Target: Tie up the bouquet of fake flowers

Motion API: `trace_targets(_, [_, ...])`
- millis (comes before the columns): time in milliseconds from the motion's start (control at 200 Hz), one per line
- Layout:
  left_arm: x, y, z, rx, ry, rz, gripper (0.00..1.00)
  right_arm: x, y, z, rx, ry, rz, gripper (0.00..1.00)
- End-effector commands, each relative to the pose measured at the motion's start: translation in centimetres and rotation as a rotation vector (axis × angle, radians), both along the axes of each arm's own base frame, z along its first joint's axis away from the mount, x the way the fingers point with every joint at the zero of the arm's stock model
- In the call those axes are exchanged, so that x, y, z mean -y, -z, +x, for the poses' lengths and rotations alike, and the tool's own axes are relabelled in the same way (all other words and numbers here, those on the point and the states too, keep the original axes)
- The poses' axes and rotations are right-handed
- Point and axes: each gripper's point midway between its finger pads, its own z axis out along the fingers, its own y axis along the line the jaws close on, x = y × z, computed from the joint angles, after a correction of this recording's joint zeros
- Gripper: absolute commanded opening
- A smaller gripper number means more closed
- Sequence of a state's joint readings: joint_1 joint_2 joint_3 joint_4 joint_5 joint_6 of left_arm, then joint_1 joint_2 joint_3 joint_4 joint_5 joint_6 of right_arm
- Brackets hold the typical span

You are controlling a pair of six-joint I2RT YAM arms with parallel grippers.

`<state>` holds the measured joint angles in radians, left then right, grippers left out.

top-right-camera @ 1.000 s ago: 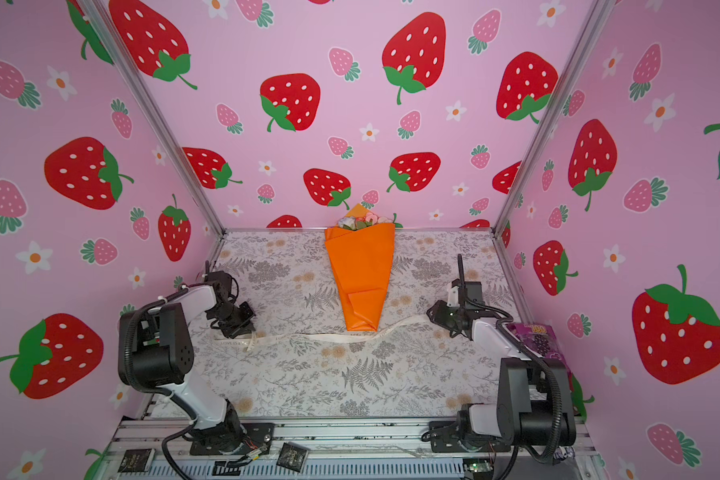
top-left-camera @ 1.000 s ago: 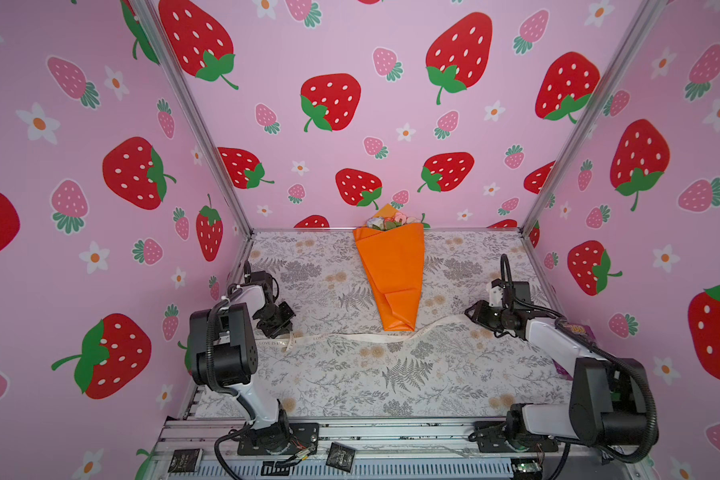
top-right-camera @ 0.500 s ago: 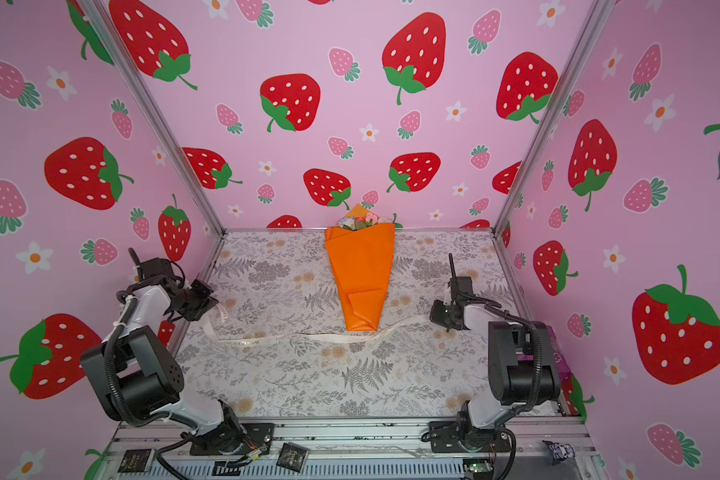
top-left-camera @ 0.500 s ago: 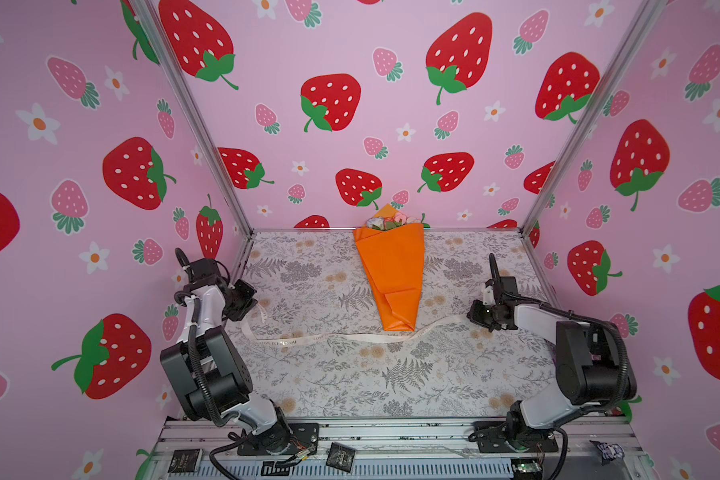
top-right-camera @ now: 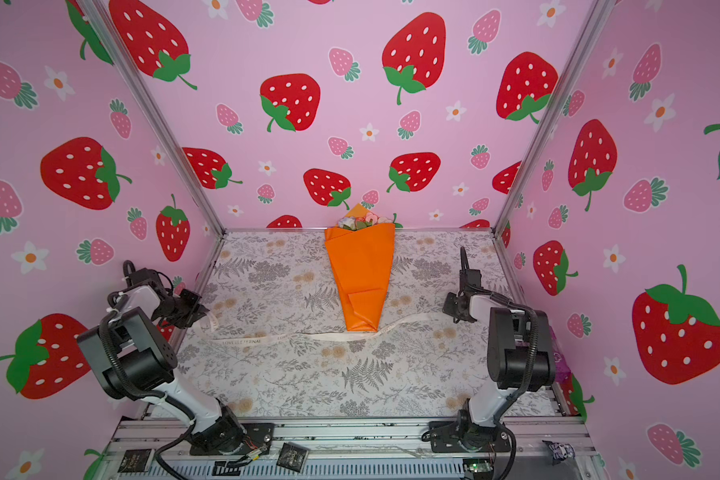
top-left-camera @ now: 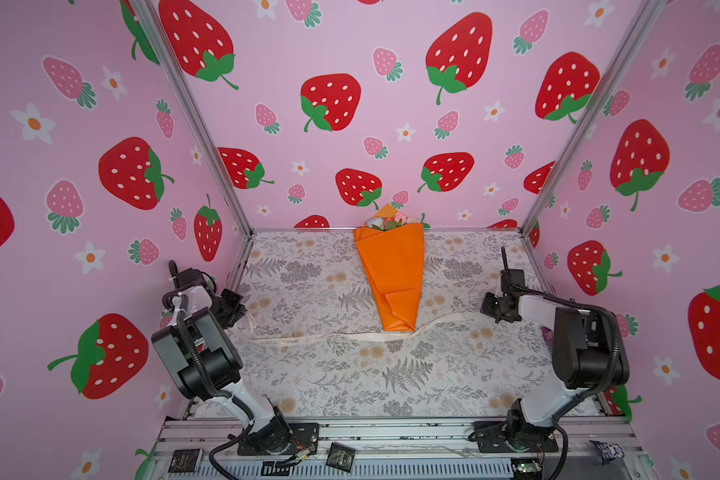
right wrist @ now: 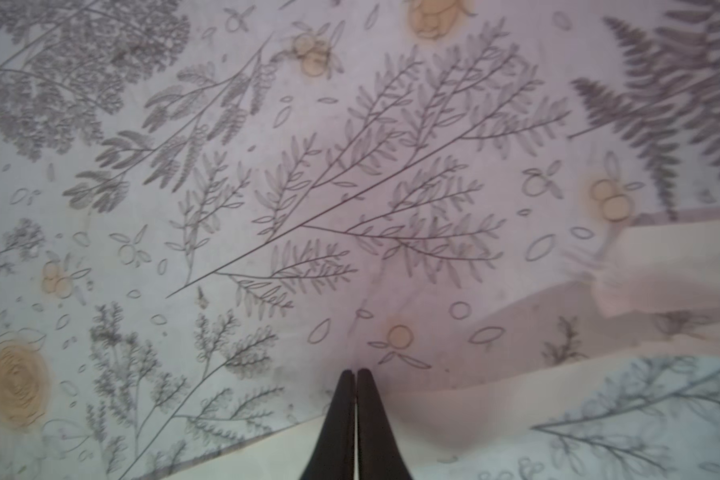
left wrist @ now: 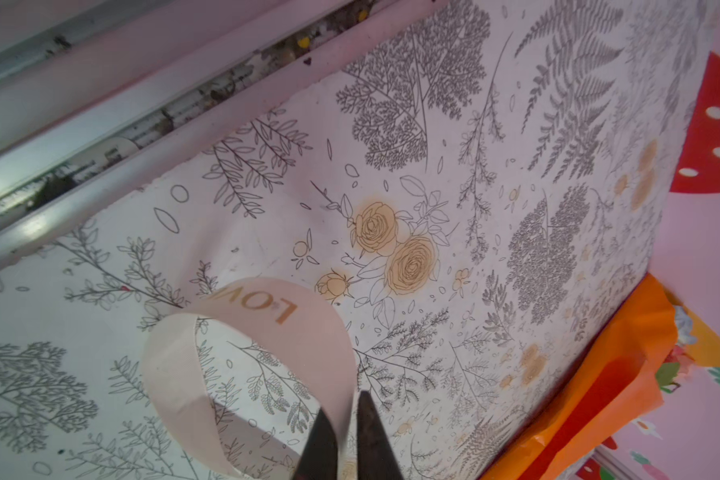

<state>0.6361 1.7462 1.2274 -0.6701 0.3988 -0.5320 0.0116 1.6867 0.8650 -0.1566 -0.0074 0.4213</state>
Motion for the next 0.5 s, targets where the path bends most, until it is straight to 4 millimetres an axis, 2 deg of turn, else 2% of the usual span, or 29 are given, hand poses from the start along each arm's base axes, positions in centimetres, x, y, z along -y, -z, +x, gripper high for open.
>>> trace_targets(0, [-0.3, -0.9, 0.0, 0.007, -0.016, 0.023, 0.21, 2.9, 0.8, -1.9, -0.083, 0.065, -0.072, 0.06])
trace_targets(70, [0.4, -1.3, 0.1, 0.019, 0.007, 0.025, 0.22, 3.5, 0.0, -1.9, -0.061, 0.073, -0.059, 0.06])
trace_targets(185, [1.5, -2.7, 0.1, -0.003, 0.062, 0.122, 0.31, 0.5, -3.0, -0.4, 0.050, -0.058, 0.076, 0.08])
trace_targets(255, [2.5, -3.5, 0.3, 0.006, 0.091, 0.155, 0.37, -0.8, -4.3, -0.3, 0.091, -0.086, 0.125, 0.09])
trace_targets(290, [2.9, -4.0, 0.4, 0.011, 0.108, 0.171, 0.38, -1.4, -4.3, -0.5, 0.089, -0.101, 0.144, 0.09])
trace_targets(325, [3.1, -4.4, 0.3, 0.005, 0.117, 0.193, 0.48, -1.9, -4.1, -0.9, 0.077, -0.113, 0.161, 0.09])
trace_targets(495, [3.7, -6.9, -0.1, 0.045, 0.140, 0.252, 0.55, -3.7, -2.2, -2.7, 0.006, -0.136, 0.201, 0.07])
